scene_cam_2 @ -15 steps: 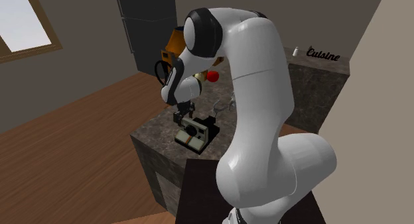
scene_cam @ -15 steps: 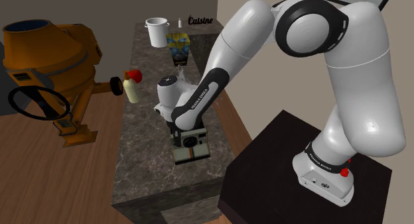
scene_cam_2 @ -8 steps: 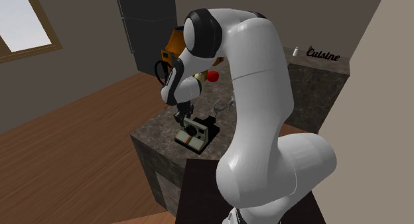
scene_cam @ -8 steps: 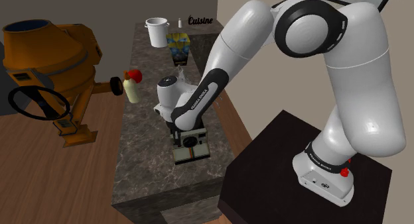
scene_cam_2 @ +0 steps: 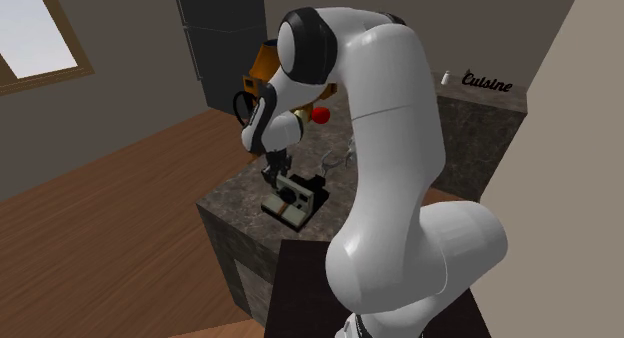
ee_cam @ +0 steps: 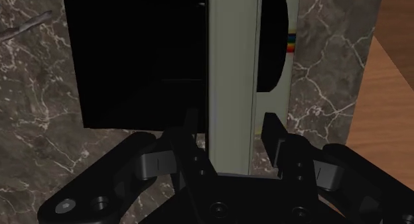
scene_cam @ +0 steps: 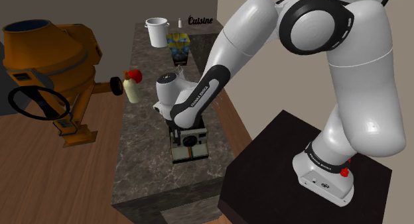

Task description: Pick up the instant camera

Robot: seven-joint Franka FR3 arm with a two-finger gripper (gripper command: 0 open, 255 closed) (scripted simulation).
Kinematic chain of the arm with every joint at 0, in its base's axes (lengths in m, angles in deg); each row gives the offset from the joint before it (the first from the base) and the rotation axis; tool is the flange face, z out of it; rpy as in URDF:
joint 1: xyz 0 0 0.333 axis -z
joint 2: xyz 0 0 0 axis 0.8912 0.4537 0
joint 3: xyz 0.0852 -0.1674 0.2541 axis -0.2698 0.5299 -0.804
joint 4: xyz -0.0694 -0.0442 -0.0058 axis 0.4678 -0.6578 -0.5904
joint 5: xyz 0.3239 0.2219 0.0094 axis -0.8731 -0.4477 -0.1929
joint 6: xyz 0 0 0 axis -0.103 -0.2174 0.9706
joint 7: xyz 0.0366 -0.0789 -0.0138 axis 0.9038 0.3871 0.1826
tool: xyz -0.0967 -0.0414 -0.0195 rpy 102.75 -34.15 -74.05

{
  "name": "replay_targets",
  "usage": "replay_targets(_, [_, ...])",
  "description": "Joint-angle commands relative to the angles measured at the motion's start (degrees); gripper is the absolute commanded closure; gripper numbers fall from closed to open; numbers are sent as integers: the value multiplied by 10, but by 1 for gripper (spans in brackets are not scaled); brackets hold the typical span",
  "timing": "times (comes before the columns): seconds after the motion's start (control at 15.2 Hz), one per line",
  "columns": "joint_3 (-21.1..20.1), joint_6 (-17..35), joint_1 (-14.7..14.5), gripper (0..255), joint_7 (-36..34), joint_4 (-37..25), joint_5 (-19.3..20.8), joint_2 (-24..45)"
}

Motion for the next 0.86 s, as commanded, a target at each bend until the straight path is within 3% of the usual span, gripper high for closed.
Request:
replay_targets(0.0, [-3,-8,3,255,3,5,-3,-16])
replay_targets(0.79, [-14,-63,11,255,12,14,-17,-80])
